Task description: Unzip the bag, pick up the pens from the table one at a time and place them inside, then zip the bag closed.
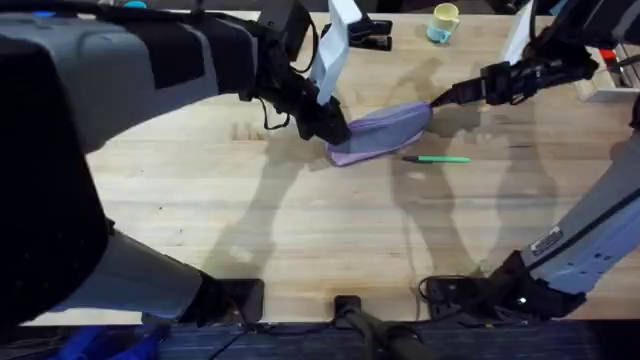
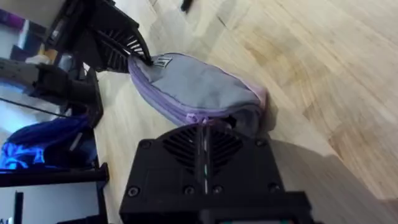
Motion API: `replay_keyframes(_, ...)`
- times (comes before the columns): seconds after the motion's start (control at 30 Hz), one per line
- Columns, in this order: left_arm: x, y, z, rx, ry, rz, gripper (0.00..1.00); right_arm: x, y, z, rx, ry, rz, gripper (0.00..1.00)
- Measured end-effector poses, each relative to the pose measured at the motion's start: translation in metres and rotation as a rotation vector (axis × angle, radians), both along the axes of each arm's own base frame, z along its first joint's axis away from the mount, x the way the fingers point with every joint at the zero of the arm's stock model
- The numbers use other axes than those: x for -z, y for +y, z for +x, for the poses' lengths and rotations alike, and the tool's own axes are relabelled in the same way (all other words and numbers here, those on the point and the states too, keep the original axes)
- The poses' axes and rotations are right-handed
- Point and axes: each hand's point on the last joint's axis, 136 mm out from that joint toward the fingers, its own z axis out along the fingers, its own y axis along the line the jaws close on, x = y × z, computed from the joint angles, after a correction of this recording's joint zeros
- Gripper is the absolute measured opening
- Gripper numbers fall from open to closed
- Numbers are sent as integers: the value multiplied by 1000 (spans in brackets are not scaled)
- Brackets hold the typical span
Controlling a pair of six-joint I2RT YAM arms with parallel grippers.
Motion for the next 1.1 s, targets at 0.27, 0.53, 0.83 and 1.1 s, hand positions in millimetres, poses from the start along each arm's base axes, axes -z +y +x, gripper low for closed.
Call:
replay_keyframes(0.27, 0, 0, 0, 0, 0, 0, 47, -25, -3, 13, -8, -40, -17, 30)
replay_keyframes(0.53, 0, 0, 0, 0, 0, 0, 48, -72, -9, 23, -51, -186, -146, 30)
replay_keyframes(0.83, 0, 0, 0, 0, -1, 0, 48, -141, -18, 19, -85, -424, -364, 970)
replay_keyframes(1.1, 0, 0, 0, 0, -1, 0, 48, -142, -13, -2, -102, -327, -359, 996)
